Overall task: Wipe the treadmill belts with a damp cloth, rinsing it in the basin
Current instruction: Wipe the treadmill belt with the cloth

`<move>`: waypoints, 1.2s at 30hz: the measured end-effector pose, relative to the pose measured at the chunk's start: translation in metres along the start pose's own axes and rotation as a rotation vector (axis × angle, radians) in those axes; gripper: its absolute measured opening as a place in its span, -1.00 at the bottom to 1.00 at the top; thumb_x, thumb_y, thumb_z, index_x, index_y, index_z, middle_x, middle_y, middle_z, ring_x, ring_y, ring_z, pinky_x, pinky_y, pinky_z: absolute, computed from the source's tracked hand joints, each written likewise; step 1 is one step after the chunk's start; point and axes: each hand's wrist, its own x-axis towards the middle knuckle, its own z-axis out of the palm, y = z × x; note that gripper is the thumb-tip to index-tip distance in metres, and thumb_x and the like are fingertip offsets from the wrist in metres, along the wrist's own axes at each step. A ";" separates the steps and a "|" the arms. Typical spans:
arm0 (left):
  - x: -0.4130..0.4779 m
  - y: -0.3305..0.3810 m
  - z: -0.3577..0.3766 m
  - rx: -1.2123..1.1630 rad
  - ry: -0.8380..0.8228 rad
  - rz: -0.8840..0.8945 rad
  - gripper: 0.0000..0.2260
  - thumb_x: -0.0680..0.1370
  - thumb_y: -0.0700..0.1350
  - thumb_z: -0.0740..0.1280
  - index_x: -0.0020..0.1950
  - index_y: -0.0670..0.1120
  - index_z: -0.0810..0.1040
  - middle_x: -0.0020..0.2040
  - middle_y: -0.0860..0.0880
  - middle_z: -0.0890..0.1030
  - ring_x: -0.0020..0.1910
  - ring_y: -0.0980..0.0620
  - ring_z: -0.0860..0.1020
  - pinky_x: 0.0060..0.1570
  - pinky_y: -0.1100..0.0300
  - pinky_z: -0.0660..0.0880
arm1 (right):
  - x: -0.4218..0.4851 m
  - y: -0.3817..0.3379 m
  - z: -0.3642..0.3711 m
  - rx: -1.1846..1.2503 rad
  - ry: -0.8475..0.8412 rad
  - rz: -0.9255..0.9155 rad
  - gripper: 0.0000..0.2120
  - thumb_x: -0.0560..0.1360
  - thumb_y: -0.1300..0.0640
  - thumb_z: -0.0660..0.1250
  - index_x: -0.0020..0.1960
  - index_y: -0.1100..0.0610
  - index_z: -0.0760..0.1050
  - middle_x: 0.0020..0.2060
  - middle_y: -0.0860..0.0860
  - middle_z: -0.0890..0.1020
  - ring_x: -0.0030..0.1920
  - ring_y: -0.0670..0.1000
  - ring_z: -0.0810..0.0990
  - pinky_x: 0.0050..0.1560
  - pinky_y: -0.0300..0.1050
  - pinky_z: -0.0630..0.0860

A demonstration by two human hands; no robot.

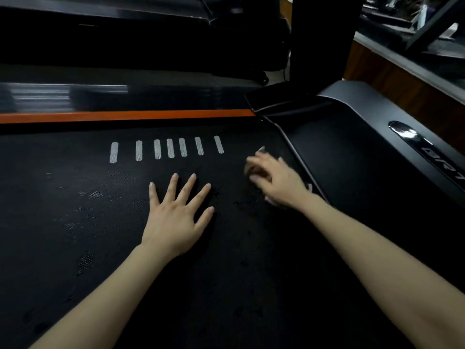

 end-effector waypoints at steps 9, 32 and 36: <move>0.041 -0.031 -0.007 0.017 -0.014 0.002 -0.28 0.34 0.35 -0.43 0.51 0.29 -0.09 0.57 0.11 -0.08 0.54 0.01 -0.17 0.42 -0.28 -0.22 | -0.030 -0.023 0.016 0.052 -0.008 -0.158 -0.45 0.47 -0.18 0.10 0.43 -0.04 0.31 0.44 0.00 0.31 0.46 -0.01 0.20 0.46 -0.01 -0.04; 0.045 -0.029 -0.003 0.046 0.002 -0.005 -0.30 0.35 0.32 -0.46 0.51 0.28 -0.17 0.57 0.09 -0.12 0.53 0.00 -0.23 0.41 -0.27 -0.25 | 0.100 -0.010 0.020 -0.022 0.124 0.189 -0.56 0.59 -0.06 0.12 0.45 0.01 0.26 0.45 0.05 0.27 0.43 0.12 0.25 0.46 0.06 0.07; 0.046 -0.029 -0.002 0.036 -0.002 -0.005 -0.29 0.34 0.32 -0.46 0.50 0.28 -0.17 0.57 0.09 -0.12 0.53 0.00 -0.22 0.41 -0.27 -0.25 | 0.082 -0.020 0.027 -0.016 0.078 -0.026 -0.55 0.54 -0.14 0.21 0.41 -0.11 0.30 0.42 -0.05 0.34 0.37 0.07 0.33 0.39 0.01 0.21</move>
